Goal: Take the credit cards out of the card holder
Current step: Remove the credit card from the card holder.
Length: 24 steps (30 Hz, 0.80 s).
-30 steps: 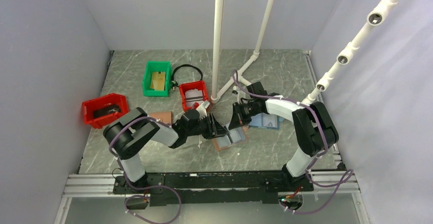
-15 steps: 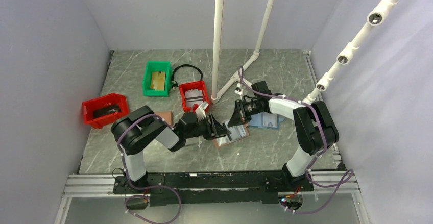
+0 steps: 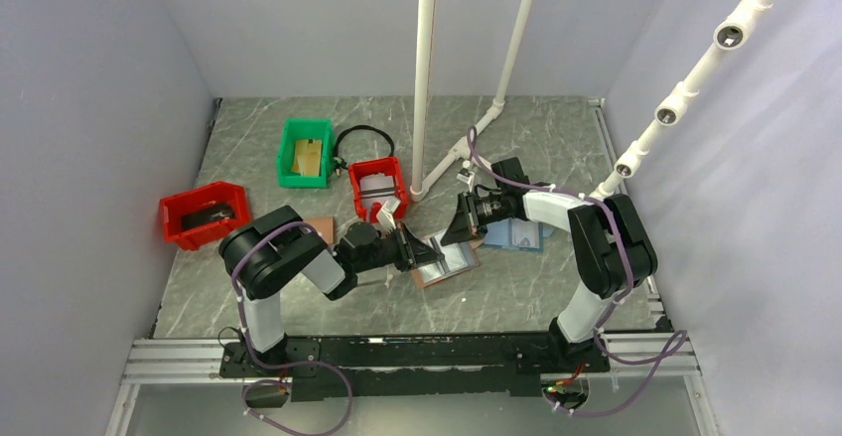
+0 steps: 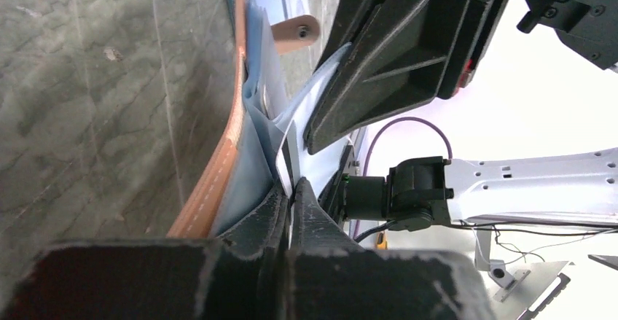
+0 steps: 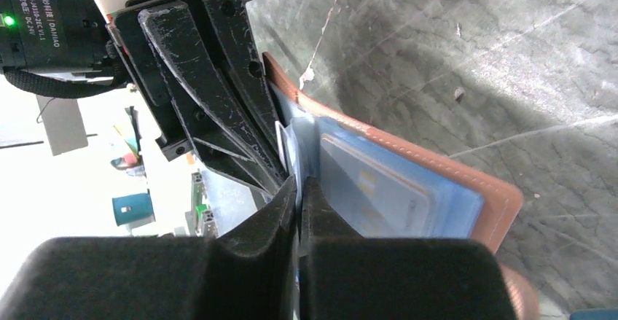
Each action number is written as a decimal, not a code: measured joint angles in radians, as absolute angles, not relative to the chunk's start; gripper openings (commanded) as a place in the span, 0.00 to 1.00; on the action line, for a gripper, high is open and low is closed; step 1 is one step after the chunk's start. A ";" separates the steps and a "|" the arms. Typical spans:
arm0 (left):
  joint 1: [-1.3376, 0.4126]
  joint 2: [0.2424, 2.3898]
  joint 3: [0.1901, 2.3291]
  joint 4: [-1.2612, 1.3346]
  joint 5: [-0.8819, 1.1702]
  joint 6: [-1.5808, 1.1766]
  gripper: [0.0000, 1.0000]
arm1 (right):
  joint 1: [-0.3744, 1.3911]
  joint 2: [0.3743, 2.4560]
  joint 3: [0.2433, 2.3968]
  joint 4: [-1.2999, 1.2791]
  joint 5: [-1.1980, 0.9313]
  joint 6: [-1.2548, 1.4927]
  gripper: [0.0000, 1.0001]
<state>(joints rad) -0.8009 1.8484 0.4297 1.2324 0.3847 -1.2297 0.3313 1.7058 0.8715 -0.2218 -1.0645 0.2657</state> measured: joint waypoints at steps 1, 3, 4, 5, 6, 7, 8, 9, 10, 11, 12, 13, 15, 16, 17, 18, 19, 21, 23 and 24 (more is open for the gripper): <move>-0.801 1.848 0.428 1.238 0.385 -1.232 0.00 | 0.330 1.706 0.871 -0.223 -1.065 0.265 0.19; -0.801 1.848 0.419 1.260 0.385 -1.233 0.00 | 0.330 1.706 0.871 -0.226 -1.063 0.259 0.29; -0.801 1.848 0.415 1.269 0.386 -1.233 0.00 | 0.331 1.706 0.871 -0.228 -1.063 0.256 0.31; -0.799 1.848 0.409 1.278 0.385 -1.232 0.00 | 0.331 1.706 0.871 -0.231 -1.064 0.253 0.32; -0.798 1.847 0.401 1.285 0.386 -1.232 0.00 | 0.331 1.707 0.871 -0.233 -1.065 0.250 0.31; -0.795 1.847 0.391 1.291 0.388 -1.232 0.00 | 0.331 1.708 0.871 -0.234 -1.067 0.245 0.31; -0.790 1.846 0.380 1.300 0.390 -1.232 0.00 | 0.332 1.709 0.871 -0.234 -1.073 0.240 0.30; -0.785 1.845 0.371 1.308 0.395 -1.232 0.00 | 0.332 1.711 0.871 -0.234 -1.082 0.235 0.26; -0.778 1.844 0.363 1.317 0.400 -1.232 0.00 | 0.332 1.713 0.871 -0.234 -1.090 0.230 0.20; -0.772 1.841 0.355 1.325 0.408 -1.231 0.00 | 0.332 1.715 0.871 -0.233 -1.103 0.223 0.13; -0.768 1.838 0.350 1.330 0.414 -1.231 0.00 | 0.332 1.717 0.871 -0.231 -1.111 0.216 0.07; -0.762 1.831 0.344 1.337 0.423 -1.228 0.00 | 0.332 1.717 0.871 -0.231 -1.118 0.207 0.02; -0.752 1.816 0.334 1.343 0.441 -1.222 0.00 | 0.332 1.719 0.871 -0.230 -1.148 0.196 0.00; -0.749 1.808 0.330 1.342 0.451 -1.216 0.00 | 0.332 1.719 0.871 -0.230 -1.165 0.189 0.00; -0.745 1.796 0.326 1.337 0.462 -1.211 0.00 | 0.332 1.719 0.871 -0.229 -1.178 0.184 0.00; -0.741 1.784 0.323 1.328 0.471 -1.204 0.00 | 0.332 1.719 0.871 -0.229 -1.189 0.178 0.00; -0.739 1.769 0.321 1.313 0.478 -1.195 0.00 | 0.333 1.719 0.871 -0.230 -1.195 0.175 0.00; -0.733 1.729 0.315 1.278 0.489 -1.180 0.00 | 0.335 1.719 0.872 -0.230 -1.213 0.172 0.00; -0.725 1.685 0.308 1.238 0.499 -1.163 0.00 | 0.337 1.719 0.873 -0.229 -1.234 0.171 0.00; -0.720 1.657 0.303 1.212 0.502 -1.157 0.00 | 0.339 1.719 0.873 -0.228 -1.242 0.172 0.00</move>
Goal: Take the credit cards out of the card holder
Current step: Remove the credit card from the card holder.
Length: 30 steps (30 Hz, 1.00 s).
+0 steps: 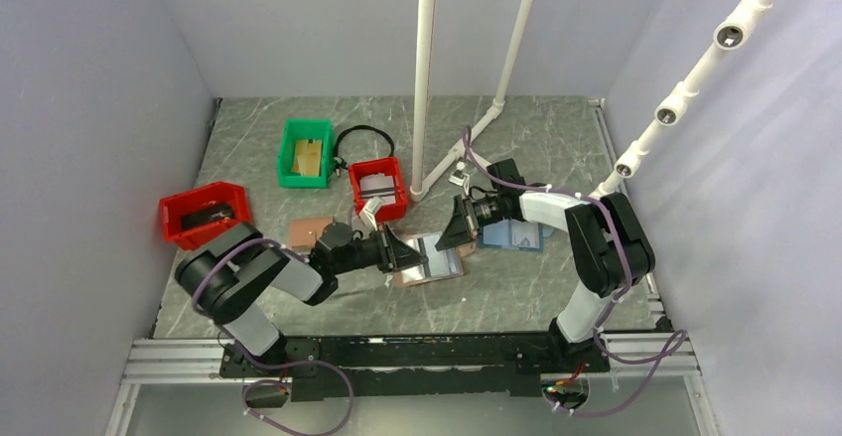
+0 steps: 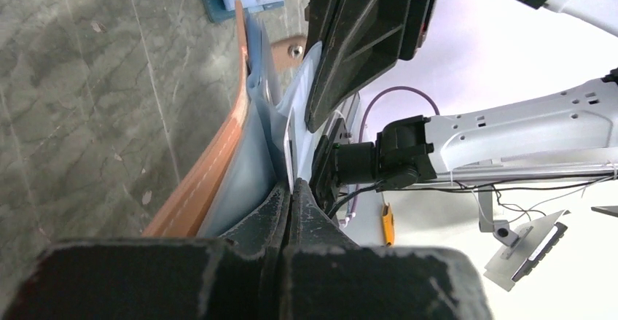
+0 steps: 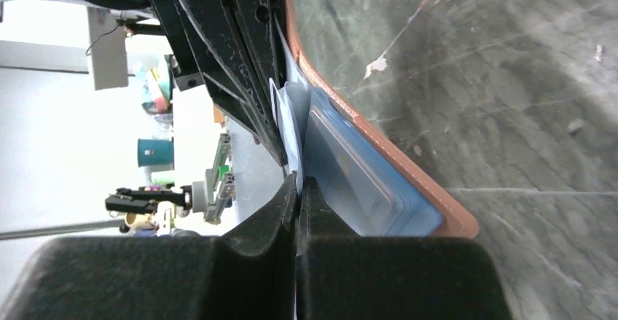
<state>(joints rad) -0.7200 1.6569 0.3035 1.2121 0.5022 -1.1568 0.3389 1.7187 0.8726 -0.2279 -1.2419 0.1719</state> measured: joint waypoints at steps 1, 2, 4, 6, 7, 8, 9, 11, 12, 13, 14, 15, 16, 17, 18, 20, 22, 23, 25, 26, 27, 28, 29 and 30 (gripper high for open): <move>-0.714 1.625 0.299 1.181 0.504 -1.145 0.00 | 0.341 1.719 0.873 -0.227 -1.251 0.172 0.00; -0.708 1.600 0.295 1.159 0.507 -1.138 0.00 | 0.342 1.719 0.873 -0.227 -1.261 0.173 0.00; -0.698 1.549 0.290 1.108 0.508 -1.120 0.00 | 0.344 1.719 0.873 -0.227 -1.274 0.173 0.00; -0.688 1.508 0.290 1.061 0.508 -1.107 0.00 | 0.346 1.719 0.873 -0.227 -1.285 0.175 0.00; -0.685 1.493 0.289 1.045 0.508 -1.101 0.00 | 0.347 1.719 0.873 -0.227 -1.288 0.175 0.00; -0.682 1.481 0.287 1.031 0.508 -1.095 0.00 | 0.348 1.719 0.873 -0.227 -1.291 0.175 0.00; -0.678 1.468 0.284 1.019 0.508 -1.092 0.00 | 0.350 1.719 0.873 -0.227 -1.291 0.175 0.00; -0.671 1.447 0.279 0.999 0.508 -1.085 0.00 | 0.353 1.719 0.873 -0.227 -1.292 0.175 0.00; -0.668 1.436 0.278 0.989 0.509 -1.084 0.00 | 0.354 1.719 0.873 -0.227 -1.292 0.175 0.00; -0.664 1.427 0.276 0.978 0.509 -1.081 0.00 | 0.354 1.719 0.873 -0.227 -1.291 0.175 0.00; -0.660 1.419 0.275 0.969 0.509 -1.079 0.00 | 0.354 1.719 0.873 -0.227 -1.291 0.175 0.00; -0.656 1.413 0.275 0.959 0.514 -1.076 0.00 | 0.353 1.719 0.873 -0.228 -1.288 0.175 0.00; -0.651 1.409 0.274 0.951 0.519 -1.074 0.00 | 0.348 1.719 0.872 -0.228 -1.285 0.175 0.00; -0.647 1.408 0.274 0.948 0.522 -1.073 0.00 | 0.341 1.719 0.872 -0.229 -1.283 0.175 0.00; -0.643 1.409 0.274 0.945 0.524 -1.070 0.00 | 0.334 1.719 0.872 -0.231 -1.282 0.175 0.00; -0.638 1.409 0.274 0.944 0.527 -1.069 0.00 | 0.328 1.719 0.872 -0.231 -1.282 0.175 0.00; -0.636 1.410 0.274 0.945 0.531 -1.070 0.00 | 0.327 1.719 0.872 -0.232 -1.282 0.174 0.00; -0.634 1.411 0.274 0.945 0.533 -1.070 0.00 | 0.328 1.719 0.872 -0.233 -1.281 0.173 0.00; -0.626 1.411 0.271 0.946 0.537 -1.071 0.00 | 0.327 1.719 0.872 -0.235 -1.275 0.172 0.00; -0.622 1.411 0.267 0.947 0.538 -1.072 0.00 | 0.327 1.719 0.872 -0.235 -1.271 0.171 0.00; -0.619 1.411 0.265 0.947 0.539 -1.075 0.00 | 0.327 1.719 0.872 -0.237 -1.264 0.169 0.00; -0.613 1.411 0.262 0.947 0.541 -1.077 0.00 | 0.327 1.719 0.872 -0.240 -1.259 0.165 0.00; -0.609 1.411 0.260 0.947 0.544 -1.079 0.00 | 0.327 1.719 0.872 -0.243 -1.254 0.163 0.00; -0.604 1.411 0.257 0.947 0.546 -1.082 0.00 | 0.327 1.719 0.872 -0.246 -1.245 0.159 0.00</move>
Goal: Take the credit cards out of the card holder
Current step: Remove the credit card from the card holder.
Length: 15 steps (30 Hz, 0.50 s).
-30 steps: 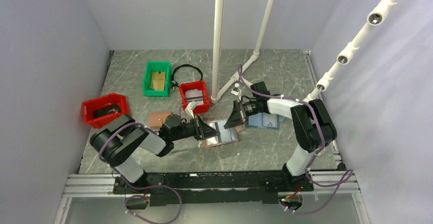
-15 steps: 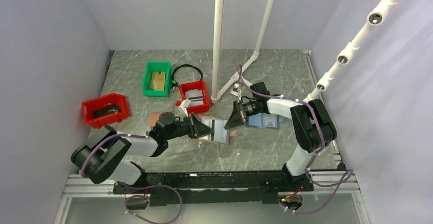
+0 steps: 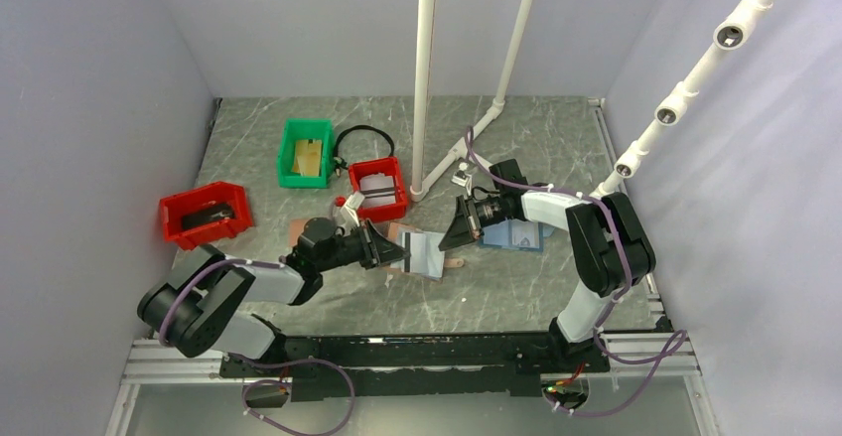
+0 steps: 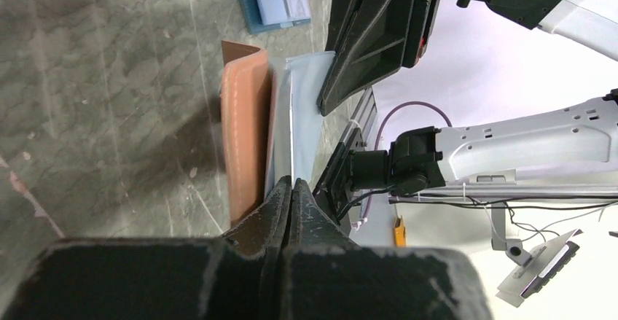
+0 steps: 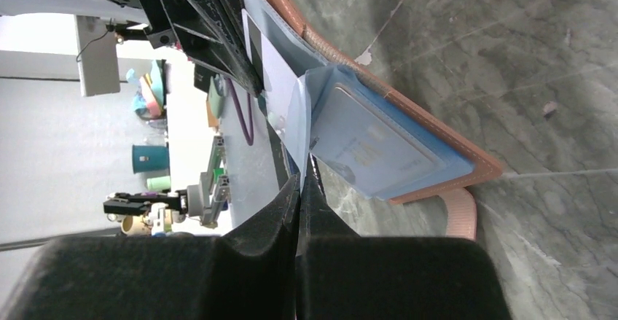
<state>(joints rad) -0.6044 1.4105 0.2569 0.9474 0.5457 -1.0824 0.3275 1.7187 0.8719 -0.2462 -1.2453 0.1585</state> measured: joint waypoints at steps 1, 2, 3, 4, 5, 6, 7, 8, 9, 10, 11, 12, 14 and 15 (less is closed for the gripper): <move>-0.599 1.409 0.254 0.947 0.547 -1.085 0.00 | 0.327 1.719 0.872 -0.249 -1.238 0.156 0.00; -0.591 1.405 0.249 0.944 0.550 -1.087 0.00 | 0.327 1.719 0.872 -0.253 -1.231 0.152 0.00; -0.580 1.395 0.243 0.935 0.553 -1.089 0.00 | 0.327 1.719 0.872 -0.257 -1.226 0.149 0.00; -0.571 1.383 0.238 0.924 0.554 -1.090 0.00 | 0.327 1.719 0.872 -0.261 -1.219 0.146 0.00; -0.562 1.368 0.234 0.908 0.554 -1.090 0.00 | 0.327 1.719 0.872 -0.264 -1.211 0.144 0.00; -0.552 1.349 0.232 0.889 0.555 -1.090 0.00 | 0.327 1.719 0.872 -0.266 -1.205 0.141 0.00; -0.544 1.332 0.231 0.870 0.555 -1.089 0.00 | 0.327 1.719 0.872 -0.269 -1.199 0.138 0.00; -0.536 1.309 0.231 0.844 0.555 -1.088 0.00 | 0.327 1.719 0.872 -0.269 -1.190 0.136 0.00; -0.529 1.279 0.231 0.811 0.555 -1.085 0.00 | 0.327 1.719 0.872 -0.270 -1.184 0.134 0.00; -0.523 1.253 0.231 0.781 0.555 -1.080 0.00 | 0.327 1.720 0.872 -0.275 -1.177 0.131 0.00; -0.515 1.221 0.233 0.740 0.554 -1.071 0.00 | 0.327 1.720 0.873 -0.281 -1.172 0.127 0.00; -0.509 1.196 0.234 0.708 0.553 -1.062 0.00 | 0.327 1.721 0.873 -0.287 -1.167 0.124 0.00; -0.489 1.140 0.243 0.614 0.552 -1.041 0.00 | 0.327 1.723 0.875 -0.297 -1.152 0.118 0.00; -0.477 1.113 0.251 0.562 0.550 -1.030 0.00 | 0.327 1.724 0.876 -0.302 -1.145 0.115 0.00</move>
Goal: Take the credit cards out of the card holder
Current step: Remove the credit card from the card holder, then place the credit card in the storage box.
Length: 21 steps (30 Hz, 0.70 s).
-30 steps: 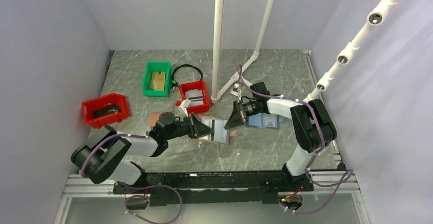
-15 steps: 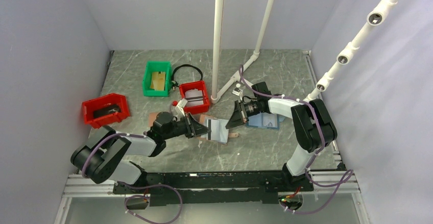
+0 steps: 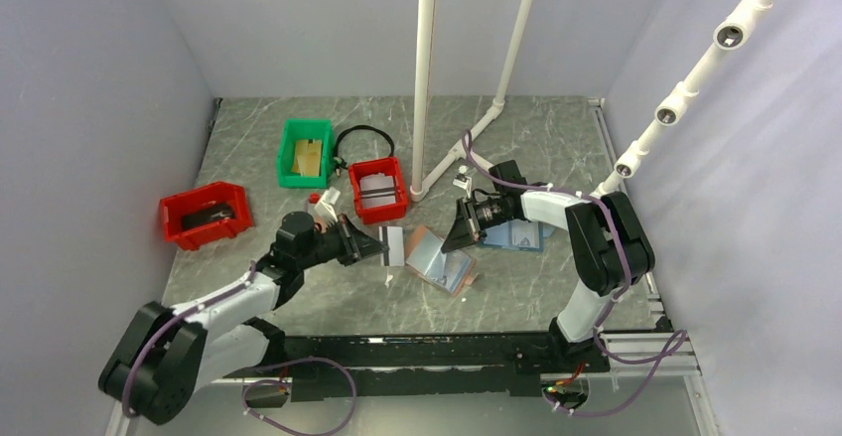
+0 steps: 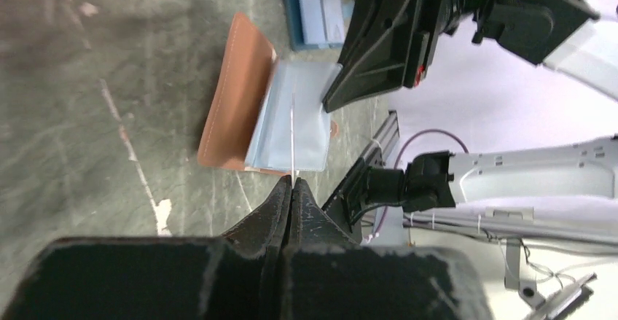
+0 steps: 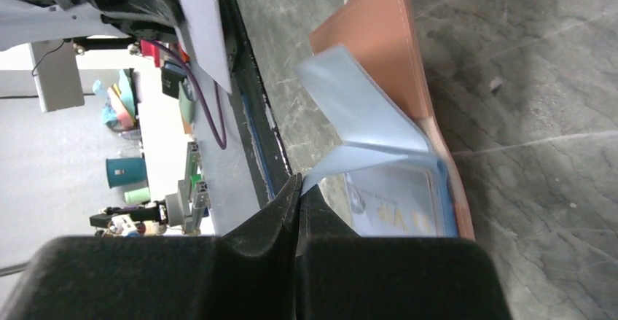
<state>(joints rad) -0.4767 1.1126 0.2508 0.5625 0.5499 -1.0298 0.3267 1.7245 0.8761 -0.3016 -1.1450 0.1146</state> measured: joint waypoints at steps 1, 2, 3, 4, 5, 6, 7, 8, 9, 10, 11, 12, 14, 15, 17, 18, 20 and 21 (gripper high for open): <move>-0.457 1.076 0.265 0.491 0.541 -1.010 0.00 | 0.327 1.725 0.878 -0.306 -1.136 0.112 0.00; -0.443 1.050 0.278 0.437 0.533 -0.997 0.00 | 0.327 1.726 0.879 -0.308 -1.130 0.110 0.00; -0.425 1.020 0.300 0.366 0.520 -0.978 0.00 | 0.328 1.726 0.881 -0.312 -1.124 0.107 0.00; -0.411 0.996 0.319 0.308 0.508 -0.957 0.00 | 0.329 1.727 0.884 -0.316 -1.119 0.104 0.00; -0.393 0.968 0.348 0.231 0.489 -0.933 0.00 | 0.330 1.728 0.886 -0.319 -1.114 0.102 0.00; -0.378 0.944 0.378 0.162 0.470 -0.908 0.00 | 0.330 1.728 0.887 -0.321 -1.108 0.100 0.00; -0.360 0.920 0.419 0.083 0.448 -0.873 0.00 | 0.331 1.728 0.888 -0.323 -1.104 0.097 0.00; -0.350 0.904 0.461 0.017 0.429 -0.839 0.00 | 0.332 1.729 0.889 -0.327 -1.101 0.096 0.00; -0.337 0.898 0.487 -0.016 0.417 -0.813 0.00 | 0.332 1.730 0.891 -0.329 -1.100 0.094 0.00; -0.326 0.899 0.525 -0.070 0.405 -0.779 0.00 | 0.332 1.732 0.891 -0.331 -1.099 0.093 0.00; -0.318 0.905 0.562 -0.111 0.393 -0.745 0.00 | 0.333 1.734 0.892 -0.333 -1.098 0.089 0.00; -0.309 0.921 0.617 -0.169 0.379 -0.698 0.00 | 0.334 1.736 0.893 -0.336 -1.097 0.086 0.00; -0.296 0.958 0.701 -0.238 0.365 -0.629 0.00 | 0.337 1.736 0.896 -0.346 -1.091 0.076 0.00; -0.290 0.975 0.733 -0.262 0.361 -0.602 0.00 | 0.341 1.736 0.900 -0.353 -1.085 0.068 0.00; -0.280 1.012 0.793 -0.307 0.357 -0.552 0.00 | 0.347 1.736 0.910 -0.368 -1.077 0.047 0.00; -0.276 1.026 0.812 -0.324 0.357 -0.532 0.00 | 0.349 1.736 0.916 -0.378 -1.073 0.033 0.00; -0.265 1.055 0.844 -0.354 0.358 -0.493 0.00 | 0.359 1.736 0.935 -0.406 -1.061 -0.002 0.00; -0.262 1.063 0.852 -0.364 0.358 -0.484 0.00 | 0.363 1.736 0.945 -0.421 -1.055 -0.020 0.00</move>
